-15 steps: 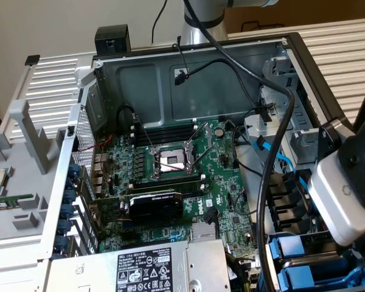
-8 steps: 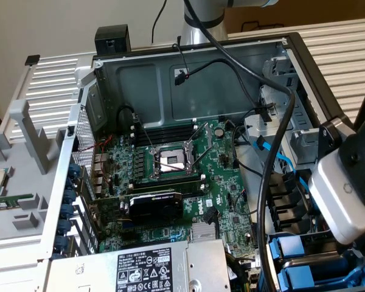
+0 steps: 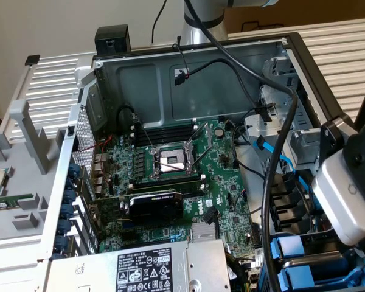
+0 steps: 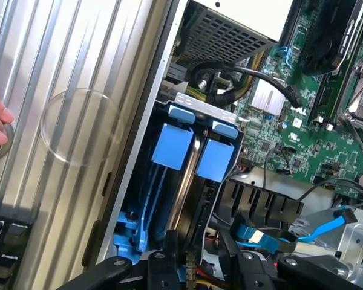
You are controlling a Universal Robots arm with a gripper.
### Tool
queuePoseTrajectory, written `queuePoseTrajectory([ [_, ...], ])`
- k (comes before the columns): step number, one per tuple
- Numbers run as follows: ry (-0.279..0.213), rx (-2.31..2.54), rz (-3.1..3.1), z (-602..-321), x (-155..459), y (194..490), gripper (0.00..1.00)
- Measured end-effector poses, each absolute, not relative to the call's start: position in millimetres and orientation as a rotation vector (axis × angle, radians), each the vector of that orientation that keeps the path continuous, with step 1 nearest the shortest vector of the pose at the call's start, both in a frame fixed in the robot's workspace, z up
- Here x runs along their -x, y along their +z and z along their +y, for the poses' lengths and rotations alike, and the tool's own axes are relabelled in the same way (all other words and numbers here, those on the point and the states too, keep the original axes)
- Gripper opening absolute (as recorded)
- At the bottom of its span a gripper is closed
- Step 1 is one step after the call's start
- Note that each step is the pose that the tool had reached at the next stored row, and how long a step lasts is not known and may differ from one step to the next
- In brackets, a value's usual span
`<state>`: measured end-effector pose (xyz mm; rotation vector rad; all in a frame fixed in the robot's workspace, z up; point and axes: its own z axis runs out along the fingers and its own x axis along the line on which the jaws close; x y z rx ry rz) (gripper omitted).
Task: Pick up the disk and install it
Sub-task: 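Insert the first disk wire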
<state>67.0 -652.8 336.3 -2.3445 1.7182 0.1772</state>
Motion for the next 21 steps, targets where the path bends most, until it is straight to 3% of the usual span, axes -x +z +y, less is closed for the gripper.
queuePoseTrajectory([
  [21,0.266,2.309,1.68,-670,-68,337,0.4],
])
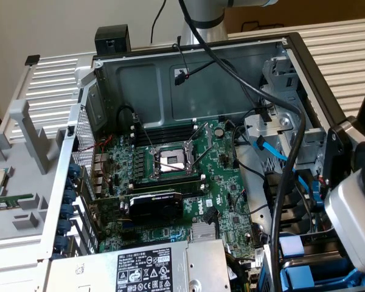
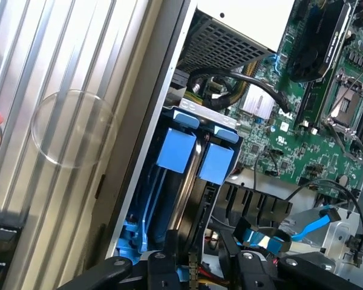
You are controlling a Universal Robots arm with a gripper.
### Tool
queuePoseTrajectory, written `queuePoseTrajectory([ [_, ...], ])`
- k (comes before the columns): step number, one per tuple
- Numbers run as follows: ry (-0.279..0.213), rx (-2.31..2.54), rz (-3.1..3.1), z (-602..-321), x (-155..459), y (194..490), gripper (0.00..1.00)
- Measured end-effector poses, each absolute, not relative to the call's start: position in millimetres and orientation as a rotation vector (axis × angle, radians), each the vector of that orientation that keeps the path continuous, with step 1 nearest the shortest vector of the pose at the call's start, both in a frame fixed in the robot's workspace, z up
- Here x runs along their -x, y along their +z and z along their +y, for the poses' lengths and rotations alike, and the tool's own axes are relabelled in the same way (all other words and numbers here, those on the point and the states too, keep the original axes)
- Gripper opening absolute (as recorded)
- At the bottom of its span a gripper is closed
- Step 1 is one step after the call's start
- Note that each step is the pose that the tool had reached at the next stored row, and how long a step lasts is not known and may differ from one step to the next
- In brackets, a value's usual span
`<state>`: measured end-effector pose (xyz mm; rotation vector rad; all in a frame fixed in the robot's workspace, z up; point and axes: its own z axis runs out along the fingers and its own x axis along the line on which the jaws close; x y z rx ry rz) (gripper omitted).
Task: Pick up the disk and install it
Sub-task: 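Insert the first disk wire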
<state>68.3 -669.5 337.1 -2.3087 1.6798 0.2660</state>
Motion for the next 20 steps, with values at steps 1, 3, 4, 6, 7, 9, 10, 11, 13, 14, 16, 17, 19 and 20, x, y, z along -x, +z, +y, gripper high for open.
queuePoseTrajectory([
  [1,0.27,2.306,1.677,-670.2,-68.5,337.2,0.4],
  [3,0.278,2.3,1.671,-671.6,-69.2,337.1,0.4],
  [4,0.282,2.298,1.668,-672.0,-69.7,337.1,0.4],
  [6,0.288,2.293,1.664,-673.2,-70.6,337.1,0.4],
  [7,0.29,2.292,1.662,-673.7,-70.8,337.1,0.4],
  [9,0.294,2.289,1.66,-674.5,-71.6,337.1,0.4],
  [10,0.297,2.287,1.659,-674.8,-71.7,337.1,0.4],
  [11,0.299,2.286,1.658,-675.4,-72.2,337.1,0.4],
  [13,0.303,2.285,1.658,-676.7,-72.4,337.0,0.4],
  [14,0.305,2.284,1.658,-677.5,-72.4,337.1,0.4],
  [16,0.307,2.285,1.658,-678.1,-72.5,336.6,0.4],
  [17,0.309,2.284,1.657,-678.1,-72.5,336.4,0.4],
  [19,0.312,2.283,1.655,-678.2,-72.5,335.8,0.4],
  [20,0.314,2.282,1.654,-678.2,-72.5,335.6,0.4],
])
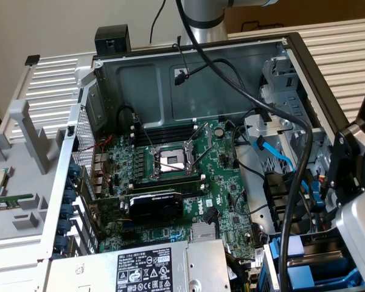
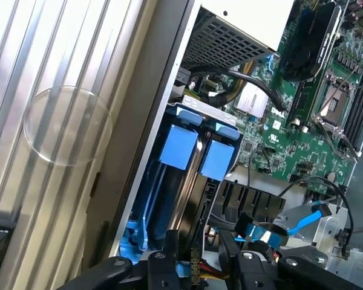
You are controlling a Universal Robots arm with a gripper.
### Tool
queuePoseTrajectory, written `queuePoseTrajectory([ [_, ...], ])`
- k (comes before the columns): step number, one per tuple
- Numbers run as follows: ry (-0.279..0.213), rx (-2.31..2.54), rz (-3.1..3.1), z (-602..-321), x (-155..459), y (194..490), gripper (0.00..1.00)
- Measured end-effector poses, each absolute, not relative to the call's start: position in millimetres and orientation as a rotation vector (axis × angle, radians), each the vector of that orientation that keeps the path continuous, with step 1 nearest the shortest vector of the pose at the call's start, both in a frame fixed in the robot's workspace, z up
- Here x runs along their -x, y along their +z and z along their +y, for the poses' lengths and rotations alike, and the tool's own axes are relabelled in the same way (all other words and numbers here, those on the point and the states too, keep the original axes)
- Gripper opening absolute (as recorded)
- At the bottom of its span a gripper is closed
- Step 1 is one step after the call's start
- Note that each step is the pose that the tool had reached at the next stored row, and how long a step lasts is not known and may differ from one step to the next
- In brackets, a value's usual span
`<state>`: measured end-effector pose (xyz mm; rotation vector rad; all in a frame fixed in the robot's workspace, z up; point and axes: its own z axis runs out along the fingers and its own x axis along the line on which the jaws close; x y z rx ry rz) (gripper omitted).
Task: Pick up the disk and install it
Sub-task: 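Insert the first disk wire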
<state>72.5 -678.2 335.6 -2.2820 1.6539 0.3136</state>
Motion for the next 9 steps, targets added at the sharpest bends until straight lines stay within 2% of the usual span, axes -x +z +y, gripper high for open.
queuePoseTrajectory([
  [9,0.331,2.28,1.641,-678.2,-74.5,334.4,0.38],
])
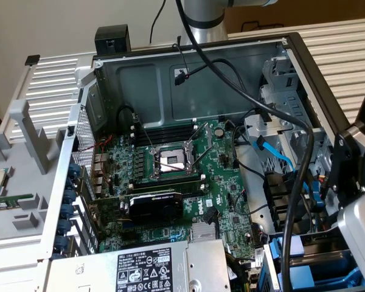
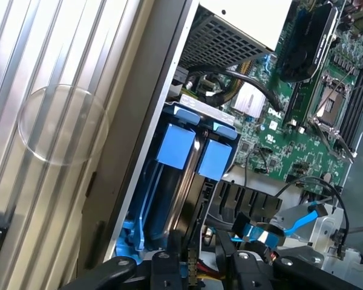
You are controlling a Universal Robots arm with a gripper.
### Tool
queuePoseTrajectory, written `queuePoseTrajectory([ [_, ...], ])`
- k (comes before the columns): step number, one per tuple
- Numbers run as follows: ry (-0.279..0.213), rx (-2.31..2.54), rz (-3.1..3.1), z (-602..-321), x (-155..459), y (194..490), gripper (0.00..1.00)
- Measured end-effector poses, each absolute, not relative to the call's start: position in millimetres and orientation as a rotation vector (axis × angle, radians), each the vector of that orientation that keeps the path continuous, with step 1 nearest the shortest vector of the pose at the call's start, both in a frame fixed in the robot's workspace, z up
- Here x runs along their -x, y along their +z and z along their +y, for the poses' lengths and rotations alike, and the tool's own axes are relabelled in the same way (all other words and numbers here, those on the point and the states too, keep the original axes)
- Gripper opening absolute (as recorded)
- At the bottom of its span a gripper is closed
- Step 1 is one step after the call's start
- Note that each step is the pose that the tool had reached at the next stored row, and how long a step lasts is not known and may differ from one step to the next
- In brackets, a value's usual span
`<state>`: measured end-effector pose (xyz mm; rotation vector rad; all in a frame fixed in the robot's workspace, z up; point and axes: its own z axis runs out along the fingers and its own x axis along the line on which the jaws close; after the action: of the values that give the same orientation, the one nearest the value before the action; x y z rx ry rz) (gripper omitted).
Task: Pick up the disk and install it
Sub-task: 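Insert the first disk wire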
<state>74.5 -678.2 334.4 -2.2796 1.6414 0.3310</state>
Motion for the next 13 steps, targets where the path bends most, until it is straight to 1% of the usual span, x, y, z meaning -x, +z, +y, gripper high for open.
queuePoseTrajectory([
  [1,0.333,2.28,1.641,-678.2,-75.3,334.4,0.38],
  [2,0.335,2.28,1.641,-678.3,-76.6,334.4,0.31],
  [13,0.363,2.281,1.647,-679.2,-78.8,333.0,0.31],
])
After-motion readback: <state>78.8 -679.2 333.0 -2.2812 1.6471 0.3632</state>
